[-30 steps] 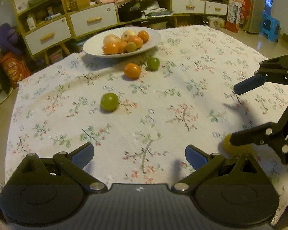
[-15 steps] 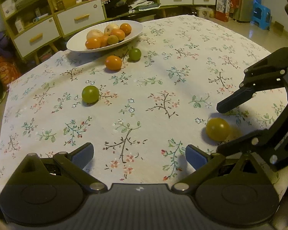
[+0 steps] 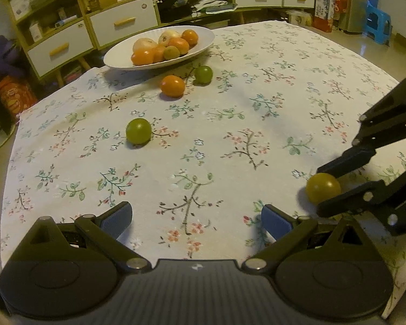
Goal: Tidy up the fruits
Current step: 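Grasp a yellow-green round fruit with the right gripper, then grasp a green round fruit with the left gripper while the right gripper holds its fruit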
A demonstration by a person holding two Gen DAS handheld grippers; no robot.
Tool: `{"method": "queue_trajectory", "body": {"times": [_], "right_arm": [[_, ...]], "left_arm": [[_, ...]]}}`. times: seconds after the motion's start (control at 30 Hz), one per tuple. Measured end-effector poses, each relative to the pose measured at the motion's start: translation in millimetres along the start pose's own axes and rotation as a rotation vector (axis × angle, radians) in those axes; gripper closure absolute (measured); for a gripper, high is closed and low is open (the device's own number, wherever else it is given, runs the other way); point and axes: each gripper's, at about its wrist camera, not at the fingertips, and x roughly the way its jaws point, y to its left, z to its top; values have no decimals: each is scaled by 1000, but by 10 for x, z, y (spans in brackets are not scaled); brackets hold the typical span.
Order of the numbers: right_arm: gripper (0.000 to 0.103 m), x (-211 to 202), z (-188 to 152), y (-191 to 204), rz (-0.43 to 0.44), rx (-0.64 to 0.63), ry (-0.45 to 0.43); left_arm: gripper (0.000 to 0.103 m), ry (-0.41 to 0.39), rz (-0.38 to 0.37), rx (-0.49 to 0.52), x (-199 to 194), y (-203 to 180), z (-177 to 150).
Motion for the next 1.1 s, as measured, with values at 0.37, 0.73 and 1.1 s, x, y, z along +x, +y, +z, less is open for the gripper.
{"method": "queue_trajectory", "body": {"times": [0.37, 0.73, 1.1], "right_arm": [[78, -9, 92, -153, -27, 43, -39], [78, 90, 194, -316, -42, 79, -61], [78, 219, 330, -411, -46, 91, -67]], "left_arm": [[11, -8, 16, -85, 170, 193, 103], [20, -38, 13, -165, 340, 357, 227], [45, -83, 39, -237, 480, 523, 419]]}}
